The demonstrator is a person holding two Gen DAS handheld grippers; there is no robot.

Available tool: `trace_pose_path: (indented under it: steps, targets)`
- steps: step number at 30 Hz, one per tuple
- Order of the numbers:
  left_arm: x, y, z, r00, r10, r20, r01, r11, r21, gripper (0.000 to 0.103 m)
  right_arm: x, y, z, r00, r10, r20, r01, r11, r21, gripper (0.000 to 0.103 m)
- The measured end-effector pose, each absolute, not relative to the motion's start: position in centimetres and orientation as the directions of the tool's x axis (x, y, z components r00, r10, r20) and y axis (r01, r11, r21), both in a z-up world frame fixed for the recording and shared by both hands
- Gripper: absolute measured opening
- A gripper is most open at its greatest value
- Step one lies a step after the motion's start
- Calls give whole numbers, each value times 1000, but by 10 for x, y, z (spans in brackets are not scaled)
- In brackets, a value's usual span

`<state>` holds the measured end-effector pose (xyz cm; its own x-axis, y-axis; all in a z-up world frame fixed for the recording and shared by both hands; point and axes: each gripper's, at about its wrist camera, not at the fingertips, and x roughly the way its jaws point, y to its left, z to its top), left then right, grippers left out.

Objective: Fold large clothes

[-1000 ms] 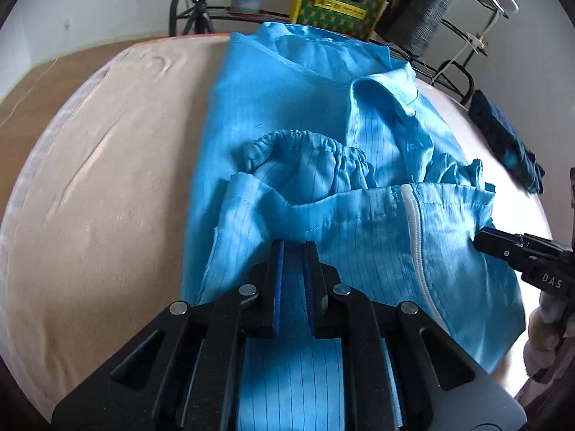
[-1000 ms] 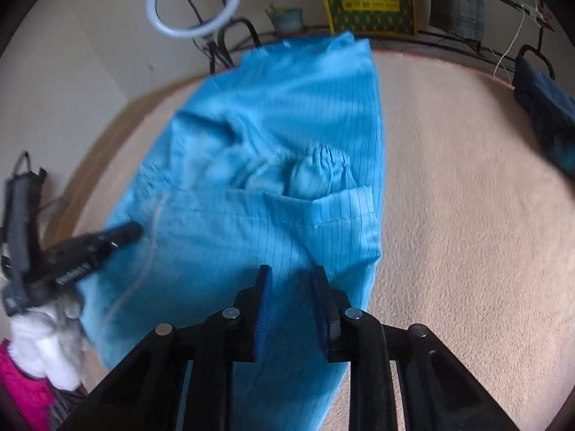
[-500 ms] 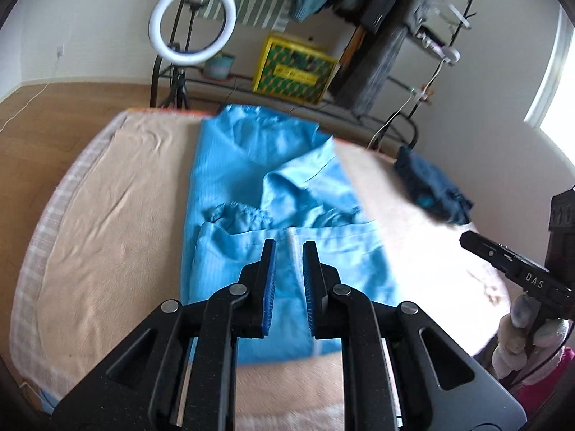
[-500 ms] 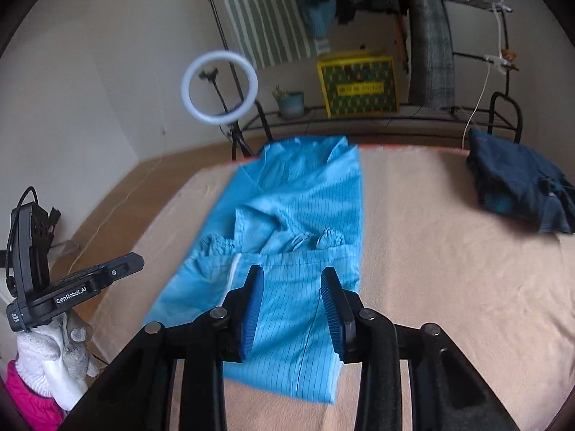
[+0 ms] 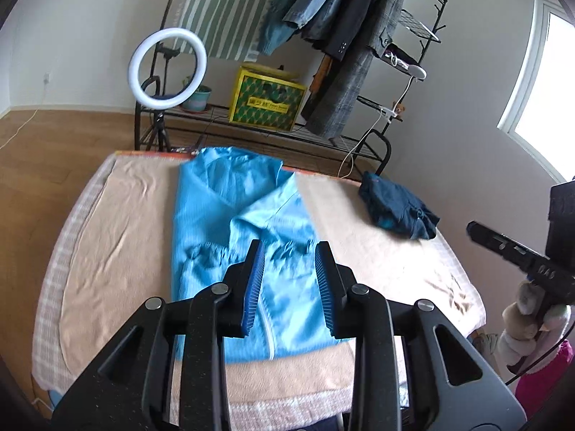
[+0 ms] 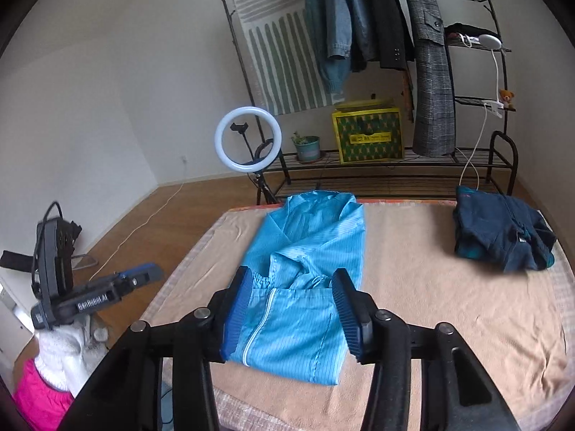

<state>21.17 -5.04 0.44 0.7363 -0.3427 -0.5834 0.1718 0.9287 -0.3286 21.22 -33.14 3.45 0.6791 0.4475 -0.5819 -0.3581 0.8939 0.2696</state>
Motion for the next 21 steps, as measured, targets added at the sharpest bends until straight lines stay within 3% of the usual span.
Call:
trace_pose_path:
  steps: [8, 21]
  targets:
    - [280, -85, -10, 688, -399, -606, 225, 911, -344, 29, 283, -349, 27, 661, 431, -614, -353, 901, 252, 40]
    - [428, -163, -125, 539, -479, -693, 328, 877, -351, 29, 485, -345, -43, 558, 428, -711, -349, 898, 267, 39]
